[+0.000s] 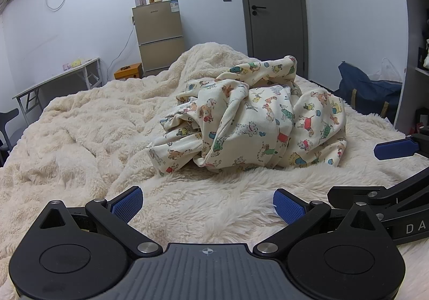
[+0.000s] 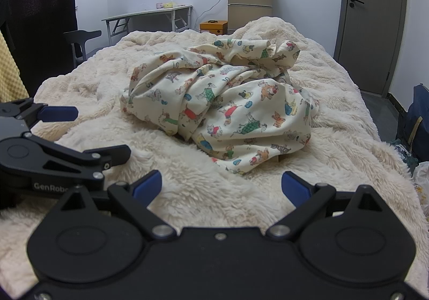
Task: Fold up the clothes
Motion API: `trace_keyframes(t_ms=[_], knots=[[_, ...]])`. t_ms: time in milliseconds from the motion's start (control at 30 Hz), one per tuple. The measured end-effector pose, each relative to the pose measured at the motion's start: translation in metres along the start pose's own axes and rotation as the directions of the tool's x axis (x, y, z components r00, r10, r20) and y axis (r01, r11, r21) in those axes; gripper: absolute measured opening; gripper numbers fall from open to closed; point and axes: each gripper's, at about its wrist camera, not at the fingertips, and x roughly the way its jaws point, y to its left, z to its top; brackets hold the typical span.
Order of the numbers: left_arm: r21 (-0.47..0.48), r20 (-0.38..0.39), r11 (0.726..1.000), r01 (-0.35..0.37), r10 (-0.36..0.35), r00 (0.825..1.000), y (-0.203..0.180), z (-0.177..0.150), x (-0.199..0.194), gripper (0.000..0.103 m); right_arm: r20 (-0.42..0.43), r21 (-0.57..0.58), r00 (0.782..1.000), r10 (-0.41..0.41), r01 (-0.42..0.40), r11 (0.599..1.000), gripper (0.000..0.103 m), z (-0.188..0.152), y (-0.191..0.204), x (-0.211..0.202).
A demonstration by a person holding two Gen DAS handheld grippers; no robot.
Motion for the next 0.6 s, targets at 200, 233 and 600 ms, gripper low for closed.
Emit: trace_keyframes(t_ms=[200, 233, 600], knots=[[0.0, -0.001, 1.0, -0.002, 0.002, 1.0, -0.0001, -0.0008, 0.0, 0.103, -0.001, 0.0, 1.0, 0.001, -0.001, 1.0, 0.096, -0.0007, 0.0002, -0.0002], [0.001, -0.001, 1.0, -0.002, 0.002, 1.0, -0.0002, -0.0009, 0.0, 0.103, -0.001, -0.001, 1.0, 0.001, -0.001, 1.0, 0.096, -0.0007, 0.0003, -0.0003], [0.004, -0.001, 1.0, -0.007, 0.007, 1.0, -0.0004, -0.0019, 0.0002, 0.103, -0.005, -0.002, 1.0, 0.003, -0.003, 1.0, 0.096, -0.0015, 0.0005, 0.0012]])
